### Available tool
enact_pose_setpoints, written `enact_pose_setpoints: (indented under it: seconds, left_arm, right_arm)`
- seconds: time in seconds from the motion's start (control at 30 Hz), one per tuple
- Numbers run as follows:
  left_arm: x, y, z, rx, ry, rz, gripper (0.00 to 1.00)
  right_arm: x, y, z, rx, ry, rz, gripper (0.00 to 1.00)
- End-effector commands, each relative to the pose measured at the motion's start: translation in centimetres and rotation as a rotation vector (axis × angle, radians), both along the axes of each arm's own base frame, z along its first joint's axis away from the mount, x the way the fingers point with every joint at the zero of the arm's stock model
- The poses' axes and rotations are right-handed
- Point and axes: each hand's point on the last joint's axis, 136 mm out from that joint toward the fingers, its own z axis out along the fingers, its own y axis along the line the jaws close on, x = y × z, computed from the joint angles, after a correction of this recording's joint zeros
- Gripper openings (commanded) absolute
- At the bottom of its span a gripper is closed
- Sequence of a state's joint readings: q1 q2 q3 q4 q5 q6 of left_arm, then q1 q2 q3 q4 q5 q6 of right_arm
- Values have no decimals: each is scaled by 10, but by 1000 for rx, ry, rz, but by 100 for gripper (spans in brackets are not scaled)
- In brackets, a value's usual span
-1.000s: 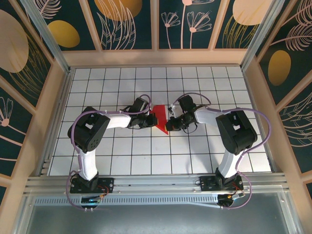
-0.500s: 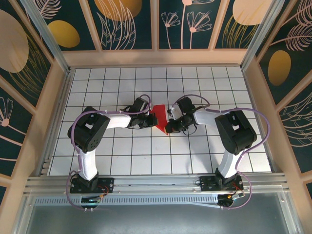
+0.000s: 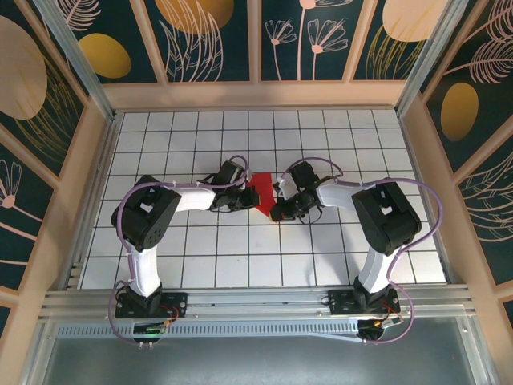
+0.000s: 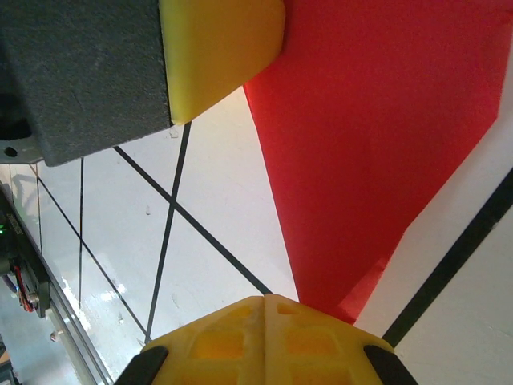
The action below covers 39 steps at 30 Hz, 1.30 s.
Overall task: Fold a paper plane with a square sheet of paper (fold left side to right side)
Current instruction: Third fold the triangle at the center of the table.
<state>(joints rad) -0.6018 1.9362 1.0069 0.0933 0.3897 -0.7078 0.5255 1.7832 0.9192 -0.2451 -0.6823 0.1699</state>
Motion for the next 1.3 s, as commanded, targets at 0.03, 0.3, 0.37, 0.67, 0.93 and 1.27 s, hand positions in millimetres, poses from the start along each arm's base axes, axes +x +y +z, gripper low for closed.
enact_pose_setpoints:
  seconds: [0.03,0.3,0.37,0.67,0.93,1.27]
  left_arm:
    - [-12,20,-23,101,46,18,0]
    - [-12,20,-23,102,45,17,0]
    - [-12,20,-24,103,47,18,0]
    - [-12,20,-24,105,49,19,0]
    - [-12,20,-24,107,48,17,0]
    - [-12,21,-25,108,50,18,0]
  right_arm:
    - [2,1,5,27,-4,-12,0]
    - [2,-3,2,22,3,-24,0]
    - [3,-4,1,19,7,-31,0]
    - [1,-9,-9,-9,20,-35,0]
    - [1,-11,-13,-22,27,-44,0]
    - [0,-14,-19,-35,44,-49,0]
